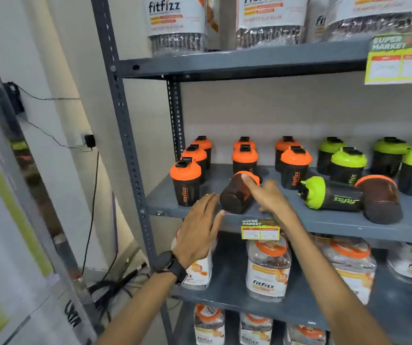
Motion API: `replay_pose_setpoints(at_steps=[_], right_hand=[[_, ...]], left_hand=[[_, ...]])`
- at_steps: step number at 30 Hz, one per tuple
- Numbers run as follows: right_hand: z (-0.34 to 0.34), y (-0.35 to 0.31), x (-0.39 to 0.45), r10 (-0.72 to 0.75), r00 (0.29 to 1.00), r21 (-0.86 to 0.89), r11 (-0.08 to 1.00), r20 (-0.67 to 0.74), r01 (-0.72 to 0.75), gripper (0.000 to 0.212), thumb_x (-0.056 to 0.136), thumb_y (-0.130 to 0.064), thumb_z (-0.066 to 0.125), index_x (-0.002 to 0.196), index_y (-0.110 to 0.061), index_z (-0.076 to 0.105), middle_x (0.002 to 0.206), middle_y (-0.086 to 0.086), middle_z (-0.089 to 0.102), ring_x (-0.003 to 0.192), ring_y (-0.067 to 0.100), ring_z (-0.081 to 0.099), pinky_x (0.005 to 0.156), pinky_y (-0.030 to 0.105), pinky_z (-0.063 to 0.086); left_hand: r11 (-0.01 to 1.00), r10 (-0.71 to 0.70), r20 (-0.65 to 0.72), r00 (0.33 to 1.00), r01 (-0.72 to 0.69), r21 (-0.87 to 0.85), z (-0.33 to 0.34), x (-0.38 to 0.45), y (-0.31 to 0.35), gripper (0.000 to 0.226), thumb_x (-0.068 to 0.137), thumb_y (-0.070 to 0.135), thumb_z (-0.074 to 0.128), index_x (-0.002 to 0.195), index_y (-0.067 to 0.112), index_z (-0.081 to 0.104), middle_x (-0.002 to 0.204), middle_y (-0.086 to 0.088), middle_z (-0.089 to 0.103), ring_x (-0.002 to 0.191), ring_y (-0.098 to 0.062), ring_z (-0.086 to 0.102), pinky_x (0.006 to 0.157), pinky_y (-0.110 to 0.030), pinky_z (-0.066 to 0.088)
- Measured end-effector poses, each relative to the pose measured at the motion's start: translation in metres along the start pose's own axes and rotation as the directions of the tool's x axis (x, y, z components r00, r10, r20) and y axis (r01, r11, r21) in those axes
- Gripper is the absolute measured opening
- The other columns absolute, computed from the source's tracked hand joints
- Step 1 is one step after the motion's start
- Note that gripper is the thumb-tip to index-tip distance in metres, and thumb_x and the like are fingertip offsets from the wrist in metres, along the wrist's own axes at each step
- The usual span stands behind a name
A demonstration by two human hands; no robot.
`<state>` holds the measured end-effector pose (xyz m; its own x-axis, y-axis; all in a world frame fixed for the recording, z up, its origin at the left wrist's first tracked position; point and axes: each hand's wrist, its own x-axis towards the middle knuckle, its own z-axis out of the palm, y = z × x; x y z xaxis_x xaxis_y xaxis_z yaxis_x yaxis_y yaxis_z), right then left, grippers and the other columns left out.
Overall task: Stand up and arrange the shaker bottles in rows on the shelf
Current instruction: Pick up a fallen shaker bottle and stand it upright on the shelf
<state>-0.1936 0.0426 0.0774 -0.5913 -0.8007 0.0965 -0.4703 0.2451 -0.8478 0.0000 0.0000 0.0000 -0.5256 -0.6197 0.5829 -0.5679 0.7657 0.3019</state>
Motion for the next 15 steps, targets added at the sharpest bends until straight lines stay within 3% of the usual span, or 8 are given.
replay_pose_setpoints(at_steps=[3,5,7,11,13,15], right_hand=[[0.008,-0.013,0.016,0.124,0.992,0.066,0.990,0.032,-0.126,0.098,0.079,-0.078,0.048,0.138,0.001,0.048,0.134,0.018,0.052,0.114,0.037,0.060,0.081,0.043,0.058],[0.013,-0.018,0.024,0.163,0.984,0.130,0.977,0.070,-0.172,0.095,0.078,-0.074,0.057,0.138,-0.001,0.049,0.138,0.016,0.051,0.115,0.037,0.060,0.075,0.040,0.057],[0.020,-0.017,0.029,0.174,0.983,0.145,0.973,0.063,-0.181,0.084,0.078,-0.064,0.067,0.134,-0.003,0.052,0.131,0.015,0.057,0.111,0.035,0.061,0.073,0.039,0.057],[0.019,-0.015,0.028,0.210,0.973,0.299,0.926,0.096,-0.229,0.056,0.074,-0.047,0.076,0.111,-0.010,0.057,0.091,0.007,0.068,0.082,0.023,0.067,0.058,0.029,0.053],[0.013,-0.011,0.025,0.209,0.971,0.374,0.896,0.118,-0.238,0.046,0.071,-0.042,0.080,0.097,-0.014,0.055,0.087,0.007,0.068,0.080,0.023,0.069,0.058,0.030,0.056],[0.007,-0.007,0.022,0.191,0.975,0.407,0.886,0.114,-0.221,0.049,0.067,-0.039,0.082,0.099,-0.013,0.055,0.095,0.010,0.069,0.087,0.026,0.071,0.068,0.037,0.060]], left_hand=[[0.999,-0.027,0.083,0.996,0.023,0.050,0.005,0.002,-0.013,0.057,0.106,0.047,0.026,0.153,0.014,0.034,0.158,-0.008,0.040,0.148,-0.022,0.036,0.125,-0.038,0.028],[0.993,-0.007,0.138,0.990,-0.009,0.117,0.008,0.002,-0.017,0.057,0.107,0.045,0.023,0.152,0.013,0.036,0.157,-0.008,0.042,0.147,-0.023,0.036,0.126,-0.038,0.025],[0.983,0.042,0.167,0.985,-0.071,0.172,0.009,0.005,-0.018,0.055,0.107,0.043,0.022,0.150,0.014,0.039,0.156,-0.006,0.043,0.147,-0.021,0.036,0.127,-0.038,0.021],[0.978,0.070,0.195,0.978,-0.105,0.178,0.010,0.012,-0.022,0.053,0.108,0.038,0.021,0.153,0.014,0.036,0.160,-0.005,0.039,0.151,-0.019,0.030,0.128,-0.038,0.016],[0.976,0.083,0.199,0.976,-0.120,0.180,0.011,0.014,-0.020,0.053,0.109,0.037,0.021,0.153,0.013,0.036,0.161,-0.005,0.038,0.152,-0.019,0.029,0.128,-0.038,0.016],[0.974,0.092,0.192,0.977,-0.128,0.186,0.014,0.018,-0.019,0.053,0.108,0.037,0.021,0.153,0.012,0.036,0.161,-0.005,0.038,0.152,-0.019,0.030,0.128,-0.037,0.016]])
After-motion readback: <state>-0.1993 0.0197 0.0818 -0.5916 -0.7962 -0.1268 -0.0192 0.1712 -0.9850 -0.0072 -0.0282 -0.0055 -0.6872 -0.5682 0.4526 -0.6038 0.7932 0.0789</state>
